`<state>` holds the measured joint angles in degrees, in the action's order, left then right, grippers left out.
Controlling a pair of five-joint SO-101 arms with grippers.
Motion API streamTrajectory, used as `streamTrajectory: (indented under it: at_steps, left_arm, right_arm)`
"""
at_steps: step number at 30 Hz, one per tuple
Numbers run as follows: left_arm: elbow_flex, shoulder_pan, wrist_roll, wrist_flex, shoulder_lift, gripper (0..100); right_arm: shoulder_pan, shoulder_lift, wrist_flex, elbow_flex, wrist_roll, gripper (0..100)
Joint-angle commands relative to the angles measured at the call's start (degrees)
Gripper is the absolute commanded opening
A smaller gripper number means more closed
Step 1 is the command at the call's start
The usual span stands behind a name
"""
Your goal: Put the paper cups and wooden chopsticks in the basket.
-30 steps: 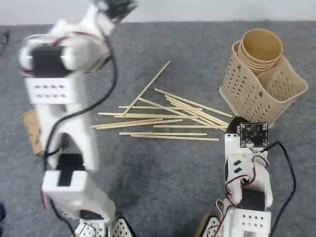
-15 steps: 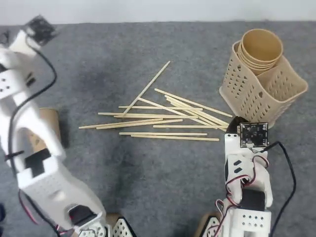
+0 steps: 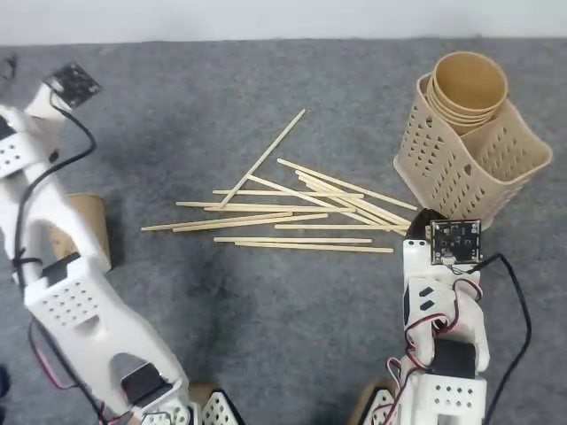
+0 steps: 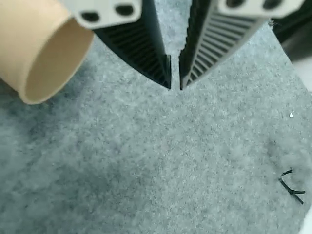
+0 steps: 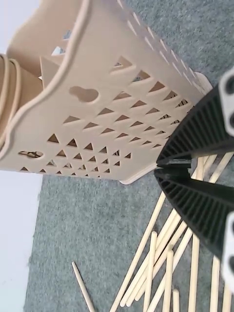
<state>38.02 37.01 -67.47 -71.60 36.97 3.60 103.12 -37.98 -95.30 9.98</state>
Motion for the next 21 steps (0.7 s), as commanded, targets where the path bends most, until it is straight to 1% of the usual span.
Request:
streamTrajectory:
  at_steps: [1, 3, 7, 9, 12, 18, 21]
  left_arm:
    - [0.31, 0.88, -2.90, 1.85, 1.14, 1]
    - [0.31, 1.14, -5.19, 1.76, 2.73, 1]
    - [0.22, 2.99, -7.47, 0.79, 5.36, 1]
    - [0.22, 3.87, -11.34, -3.43, 6.07, 1]
    - [0.31, 4.13, -16.79, -12.57, 6.07, 1]
    - [4.18, 4.04, -23.38, -28.75, 5.19, 1]
    - [3.12, 4.13, -23.56, -29.10, 4.57, 1]
  right_arm:
    - [-0.31, 0.92, 1.19, -1.14, 0.70, 0.9]
    - [-0.31, 0.92, 1.19, -1.14, 0.70, 0.9]
    - [-0.31, 0.92, 1.19, -1.14, 0.70, 0.9]
    - [-0.31, 0.92, 1.19, -1.14, 0.70, 0.9]
    - [-0.31, 0.92, 1.19, -1.14, 0.70, 0.9]
    - [-0.31, 0.92, 1.19, -1.14, 0.70, 0.9]
    - [-0.31, 0.92, 1.27, -1.14, 0.70, 0.9]
